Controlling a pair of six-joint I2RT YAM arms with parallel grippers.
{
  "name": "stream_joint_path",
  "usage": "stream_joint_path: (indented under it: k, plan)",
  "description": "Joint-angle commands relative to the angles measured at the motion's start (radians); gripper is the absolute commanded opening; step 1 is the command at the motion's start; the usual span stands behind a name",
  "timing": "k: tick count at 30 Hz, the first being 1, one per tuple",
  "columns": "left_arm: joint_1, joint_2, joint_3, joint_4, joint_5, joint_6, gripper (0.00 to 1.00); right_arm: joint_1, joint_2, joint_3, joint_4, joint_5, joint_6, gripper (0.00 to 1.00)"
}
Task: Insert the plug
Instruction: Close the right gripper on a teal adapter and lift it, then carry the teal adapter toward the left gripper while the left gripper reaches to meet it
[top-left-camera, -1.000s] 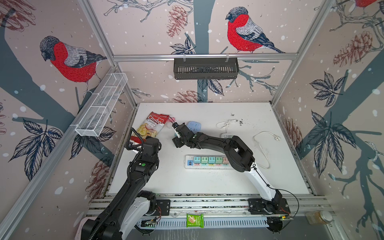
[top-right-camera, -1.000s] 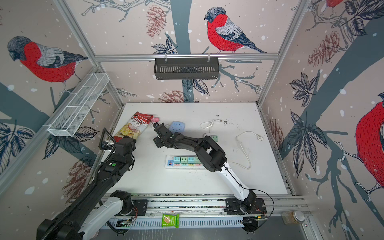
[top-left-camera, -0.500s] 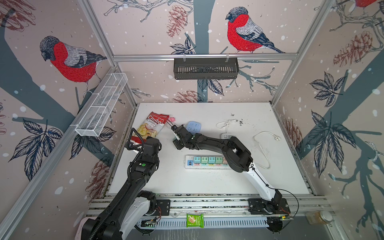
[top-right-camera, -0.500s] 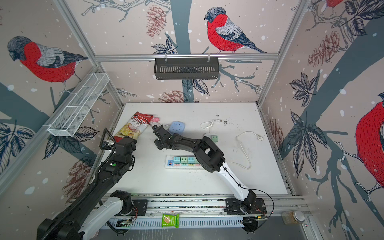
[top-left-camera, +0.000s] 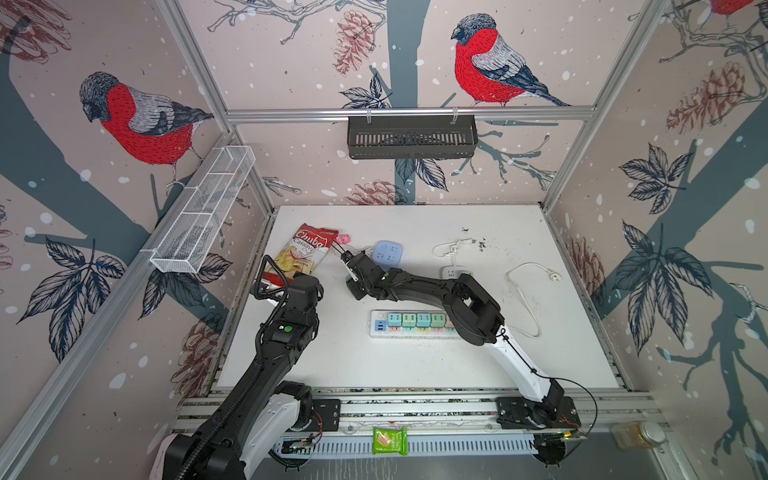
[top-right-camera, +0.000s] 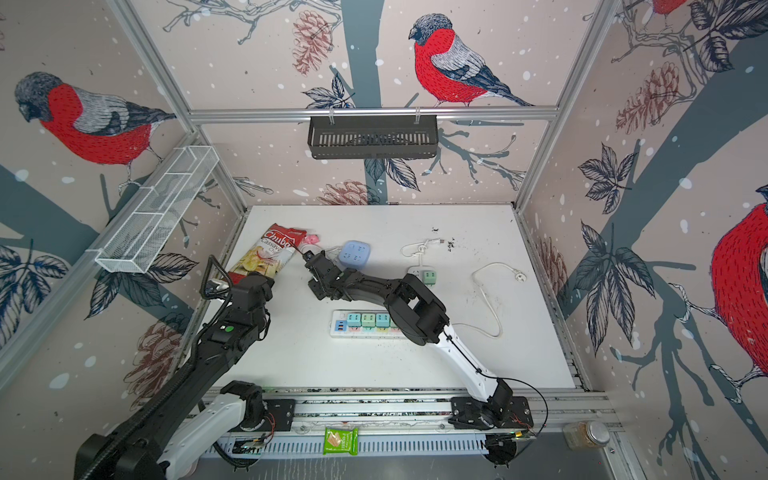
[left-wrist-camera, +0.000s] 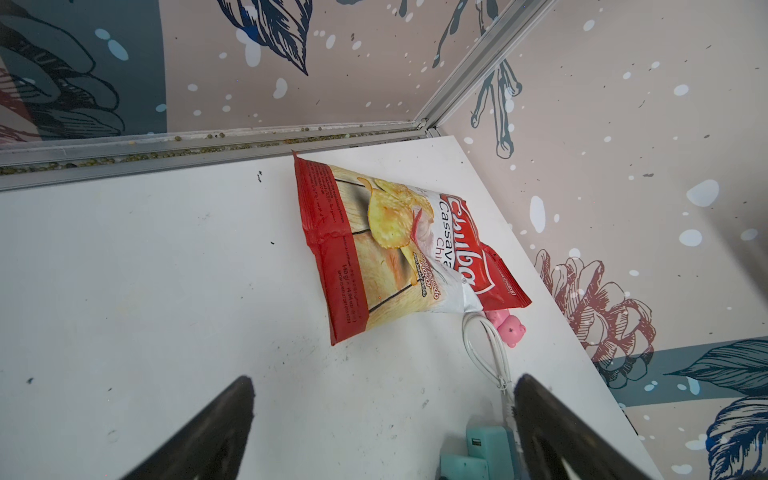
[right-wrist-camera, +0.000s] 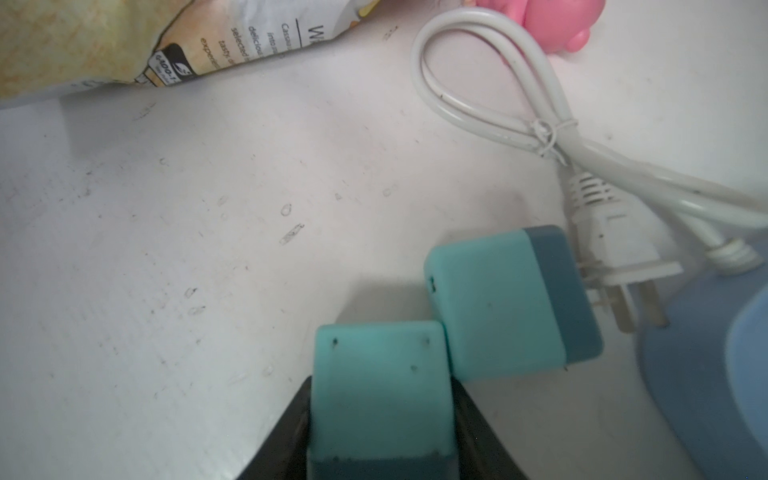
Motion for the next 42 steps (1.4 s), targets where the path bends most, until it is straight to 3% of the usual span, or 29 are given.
stream_joint_path:
  k: [1, 7, 12, 14, 16, 20, 28, 33, 35, 37, 42]
  plan:
    - [0.002, 0.004, 0.003, 0.025, -0.01, 0.006, 0.97, 0.001, -0.011, -0.001, -0.037, -0.015, -0.003, 0.36]
    - [0.003, 0.004, 0.0, 0.057, 0.014, 0.059, 0.97, 0.002, -0.129, -0.092, 0.023, -0.043, -0.01, 0.29]
    - [0.003, -0.008, -0.025, 0.164, 0.11, 0.193, 0.97, -0.002, -0.302, -0.252, 0.125, -0.038, -0.024, 0.25]
    - [0.003, -0.015, -0.042, 0.245, 0.208, 0.288, 0.97, -0.01, -0.385, -0.34, 0.182, -0.037, -0.031, 0.23]
    - [0.001, -0.021, -0.068, 0.36, 0.375, 0.401, 0.97, -0.025, -0.463, -0.427, 0.24, -0.04, -0.033, 0.21]
    - [-0.024, -0.018, -0.123, 0.564, 0.579, 0.494, 0.97, -0.066, -0.625, -0.625, 0.385, -0.026, -0.048, 0.17]
    - [-0.168, 0.144, 0.003, 0.547, 0.652, 0.615, 0.97, -0.116, -0.967, -1.019, 0.678, 0.044, -0.129, 0.1]
    - [-0.285, 0.154, 0.034, 0.568, 0.664, 0.707, 0.97, -0.128, -1.206, -1.292, 0.925, 0.112, -0.218, 0.07]
    - [-0.331, 0.154, 0.041, 0.593, 0.696, 0.757, 0.89, -0.145, -1.301, -1.397, 1.029, 0.133, -0.247, 0.05]
    - [-0.357, 0.165, 0.044, 0.629, 0.78, 0.789, 0.78, -0.186, -1.369, -1.476, 1.078, 0.054, -0.299, 0.04]
    - [-0.425, 0.219, 0.104, 0.608, 0.865, 0.822, 0.68, -0.24, -1.463, -1.606, 1.213, 0.029, -0.32, 0.03]
